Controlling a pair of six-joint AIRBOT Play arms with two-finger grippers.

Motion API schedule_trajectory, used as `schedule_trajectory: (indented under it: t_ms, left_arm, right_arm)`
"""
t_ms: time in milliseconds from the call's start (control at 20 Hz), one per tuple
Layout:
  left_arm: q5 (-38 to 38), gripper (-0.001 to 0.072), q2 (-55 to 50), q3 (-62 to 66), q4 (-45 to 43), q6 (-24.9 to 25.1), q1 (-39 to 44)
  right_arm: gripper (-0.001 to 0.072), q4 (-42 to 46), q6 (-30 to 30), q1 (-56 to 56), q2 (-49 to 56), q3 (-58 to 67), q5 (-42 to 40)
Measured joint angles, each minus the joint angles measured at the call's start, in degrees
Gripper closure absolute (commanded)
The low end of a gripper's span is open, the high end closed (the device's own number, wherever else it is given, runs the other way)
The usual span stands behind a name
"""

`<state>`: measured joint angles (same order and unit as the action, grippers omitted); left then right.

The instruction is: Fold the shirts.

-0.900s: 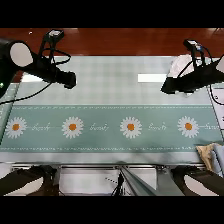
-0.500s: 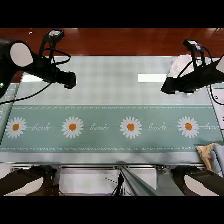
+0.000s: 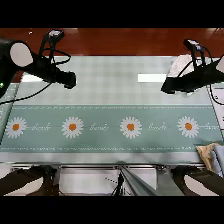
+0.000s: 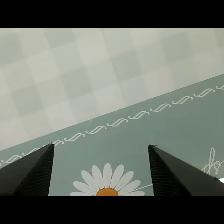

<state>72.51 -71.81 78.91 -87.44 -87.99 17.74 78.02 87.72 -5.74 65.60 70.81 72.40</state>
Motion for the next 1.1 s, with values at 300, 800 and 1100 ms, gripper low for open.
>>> schedule_trajectory:
  t_ms: [300,800,1100]
  left_arm:
    - [-4.55,-0.0008,-0.66,0.0,-0.02,0.0,0.0]
    - [-15.02,-0.0008,-2.89,0.0,0.0,0.0,0.0]
    - [-15.63,-0.0008,-3.48,0.0,0.0,-0.13,0.04]
  right_arm:
    - [0.0125,3.52,0.35,-0.02,0.04,0.0,-9.97]
    - [0.0103,39.15,32.98,14.36,7.06,1.86,-33.73]
    - [0.0102,14.53,32.15,25.7,18.91,2.25,-35.95]
